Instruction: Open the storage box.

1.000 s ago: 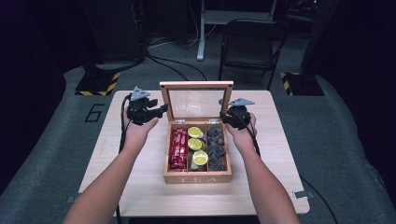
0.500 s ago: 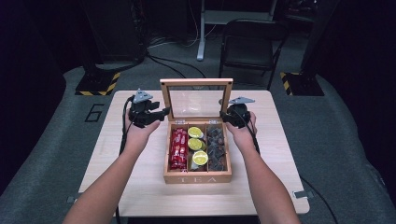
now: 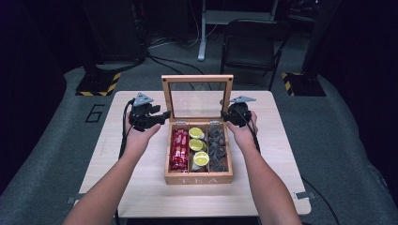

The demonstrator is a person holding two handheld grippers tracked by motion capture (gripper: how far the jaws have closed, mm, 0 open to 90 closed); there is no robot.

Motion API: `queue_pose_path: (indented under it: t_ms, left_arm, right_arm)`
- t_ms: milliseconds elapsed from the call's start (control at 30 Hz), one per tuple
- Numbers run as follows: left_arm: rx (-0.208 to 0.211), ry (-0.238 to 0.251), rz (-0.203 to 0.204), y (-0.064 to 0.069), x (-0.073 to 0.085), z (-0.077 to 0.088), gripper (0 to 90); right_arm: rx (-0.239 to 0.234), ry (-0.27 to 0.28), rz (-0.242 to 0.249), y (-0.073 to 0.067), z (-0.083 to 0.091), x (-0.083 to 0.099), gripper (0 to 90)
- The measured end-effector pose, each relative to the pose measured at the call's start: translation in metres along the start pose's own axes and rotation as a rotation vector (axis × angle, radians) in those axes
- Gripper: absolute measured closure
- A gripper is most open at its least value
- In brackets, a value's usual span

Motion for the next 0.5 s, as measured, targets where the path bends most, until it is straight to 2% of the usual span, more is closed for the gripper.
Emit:
queue_pose_path:
  t_ms: [200,300,500]
  left_arm:
    - [0.018,-0.007,-0.012,0.0065,0.0027,0.0000,46.6]
    - [0.025,-0.008,-0.015,0.0080,0.0035,-0.0002,46.6]
    - [0.021,-0.006,-0.024,0.0079,0.0064,-0.0004,46.3]
  right_arm:
    - [0.003,-0.003,-0.016,0.0005,-0.0022,-0.0010,64.4]
    - [0.002,0.000,-0.009,0.0015,-0.0032,-0.0018,64.4]
    - [0.002,-0.005,-0.025,0.0016,-0.0049,-0.0022,64.4]
Point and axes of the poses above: each handheld gripper's, and its own axes: z roughly backward along the jaws, x roughly out of its underside, y roughly to its right, the point moved 2 cm from there along -z, roughly forward along the jaws, and after that the axes turned 4 degrees about -z, right-handed, at the moved point
